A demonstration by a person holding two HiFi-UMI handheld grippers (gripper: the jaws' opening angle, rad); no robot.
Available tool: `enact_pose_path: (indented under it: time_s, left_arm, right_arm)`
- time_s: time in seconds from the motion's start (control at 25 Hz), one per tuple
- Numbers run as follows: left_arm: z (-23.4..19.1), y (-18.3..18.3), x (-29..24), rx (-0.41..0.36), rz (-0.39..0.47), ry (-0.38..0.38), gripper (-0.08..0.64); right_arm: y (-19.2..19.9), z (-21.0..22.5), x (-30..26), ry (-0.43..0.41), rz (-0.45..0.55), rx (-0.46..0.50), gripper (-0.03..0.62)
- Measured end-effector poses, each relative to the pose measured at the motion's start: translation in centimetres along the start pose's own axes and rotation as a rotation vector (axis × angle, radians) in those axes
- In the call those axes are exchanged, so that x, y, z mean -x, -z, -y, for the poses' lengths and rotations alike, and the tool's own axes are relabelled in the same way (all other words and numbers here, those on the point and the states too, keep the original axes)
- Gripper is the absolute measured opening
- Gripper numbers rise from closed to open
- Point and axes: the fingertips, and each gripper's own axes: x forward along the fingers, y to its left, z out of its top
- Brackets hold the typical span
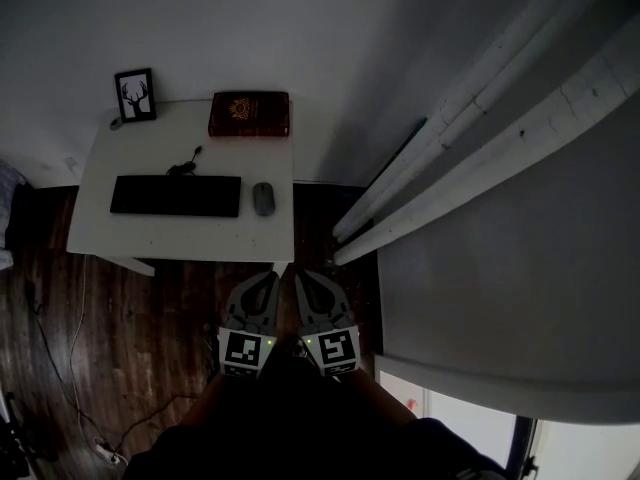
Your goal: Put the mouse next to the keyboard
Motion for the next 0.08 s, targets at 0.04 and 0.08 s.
enact_pose_path:
  time_s: [0.04,0.08]
  left_arm:
    - [0.34,-0.01,-0.02,-0.003,-0.001,0.001,0.003]
    - [0.68,-0.01,-0.02,-0.006,-0.002,0.001,0.003]
  right_arm:
    - [0.29,0.13,0.2,-0.002,0.002,-0.002,0.02]
    - [0.56,0.26,0.41,-0.003,0.003,-0.003,0.02]
